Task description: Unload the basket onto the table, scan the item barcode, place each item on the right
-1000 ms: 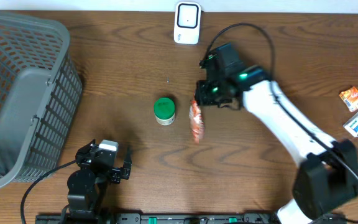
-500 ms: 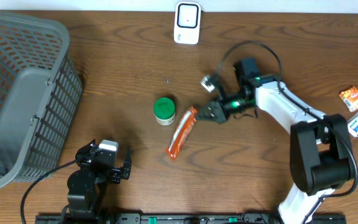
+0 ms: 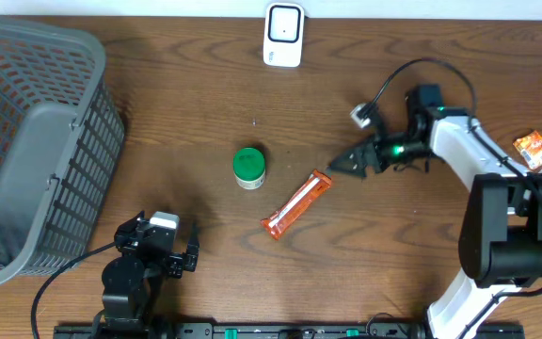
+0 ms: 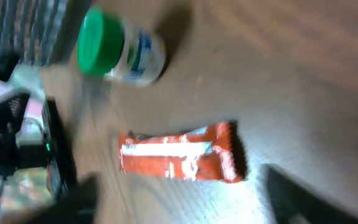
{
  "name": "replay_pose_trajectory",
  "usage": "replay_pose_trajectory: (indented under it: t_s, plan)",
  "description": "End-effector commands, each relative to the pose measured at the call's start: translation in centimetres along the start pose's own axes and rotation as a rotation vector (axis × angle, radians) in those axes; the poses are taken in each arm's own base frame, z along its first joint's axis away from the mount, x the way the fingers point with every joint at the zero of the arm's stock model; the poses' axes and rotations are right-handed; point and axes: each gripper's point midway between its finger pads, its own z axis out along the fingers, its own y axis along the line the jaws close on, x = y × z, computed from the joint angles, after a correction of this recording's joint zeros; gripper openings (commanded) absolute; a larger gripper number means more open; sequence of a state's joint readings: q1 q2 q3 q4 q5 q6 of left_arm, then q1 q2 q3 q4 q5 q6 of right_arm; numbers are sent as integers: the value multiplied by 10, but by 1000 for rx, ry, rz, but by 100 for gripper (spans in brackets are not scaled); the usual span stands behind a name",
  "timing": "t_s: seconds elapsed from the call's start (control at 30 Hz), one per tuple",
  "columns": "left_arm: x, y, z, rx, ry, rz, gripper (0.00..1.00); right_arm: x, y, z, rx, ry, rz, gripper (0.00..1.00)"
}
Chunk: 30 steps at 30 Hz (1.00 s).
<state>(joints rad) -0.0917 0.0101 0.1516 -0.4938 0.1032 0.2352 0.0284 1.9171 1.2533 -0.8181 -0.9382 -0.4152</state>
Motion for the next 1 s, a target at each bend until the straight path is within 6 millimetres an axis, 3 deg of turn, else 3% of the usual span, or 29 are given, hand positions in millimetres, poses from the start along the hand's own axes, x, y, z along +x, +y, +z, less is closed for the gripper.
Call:
replay_pose_trajectory:
  t_s: [0.0,0.13,0.3,0.47,0.67,0.97]
  plan:
    - [7,-2,2,9,18,-11,98,-24,14,-16,6,-52,150,1]
    - [7,-2,2,9,18,-11,98,-19,43,-4,-84,-6,262,1]
    - [7,-2,2,9,18,-11,98,14,97,37,-219,151,181,1]
    - [7,-2,2,9,18,-11,98,34,123,65,-248,243,118,1]
    - [7,-2,2,9,18,-11,98,62,120,90,-224,314,116,1]
    - [7,-2,2,9,18,-11,98,90,69,140,-173,356,283,1]
